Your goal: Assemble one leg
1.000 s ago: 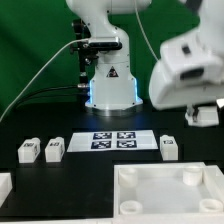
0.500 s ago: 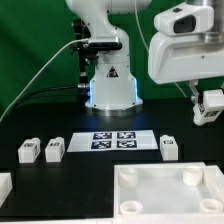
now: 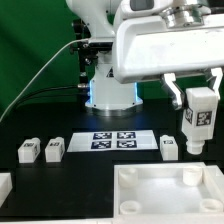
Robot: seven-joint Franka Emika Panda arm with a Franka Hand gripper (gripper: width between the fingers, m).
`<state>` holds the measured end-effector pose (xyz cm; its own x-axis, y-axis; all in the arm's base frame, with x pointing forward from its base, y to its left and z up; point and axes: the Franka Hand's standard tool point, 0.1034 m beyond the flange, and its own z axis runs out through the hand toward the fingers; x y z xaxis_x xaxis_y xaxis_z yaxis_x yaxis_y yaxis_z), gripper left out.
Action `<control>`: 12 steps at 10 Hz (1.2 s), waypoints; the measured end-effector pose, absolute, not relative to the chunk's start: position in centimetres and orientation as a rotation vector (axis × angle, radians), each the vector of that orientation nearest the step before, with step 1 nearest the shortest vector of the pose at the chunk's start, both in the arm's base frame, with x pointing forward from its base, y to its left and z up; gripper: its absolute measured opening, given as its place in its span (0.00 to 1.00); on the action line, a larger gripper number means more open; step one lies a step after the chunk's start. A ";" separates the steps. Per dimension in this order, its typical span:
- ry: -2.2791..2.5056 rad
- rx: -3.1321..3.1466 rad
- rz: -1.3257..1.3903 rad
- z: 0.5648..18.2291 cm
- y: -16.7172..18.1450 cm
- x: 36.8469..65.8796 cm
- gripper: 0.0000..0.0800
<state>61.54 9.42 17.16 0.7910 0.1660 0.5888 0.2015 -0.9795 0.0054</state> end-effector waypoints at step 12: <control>-0.309 -2.907 -0.918 10.1 11.1 62.8 0.36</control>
Offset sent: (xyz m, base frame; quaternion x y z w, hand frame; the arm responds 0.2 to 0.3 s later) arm 0.0000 0.0000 0.0000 0.0000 0.0000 0.0000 1.0000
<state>62.77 11.10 10.15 0.8004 0.1678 0.5756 0.2141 -0.9767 -0.0129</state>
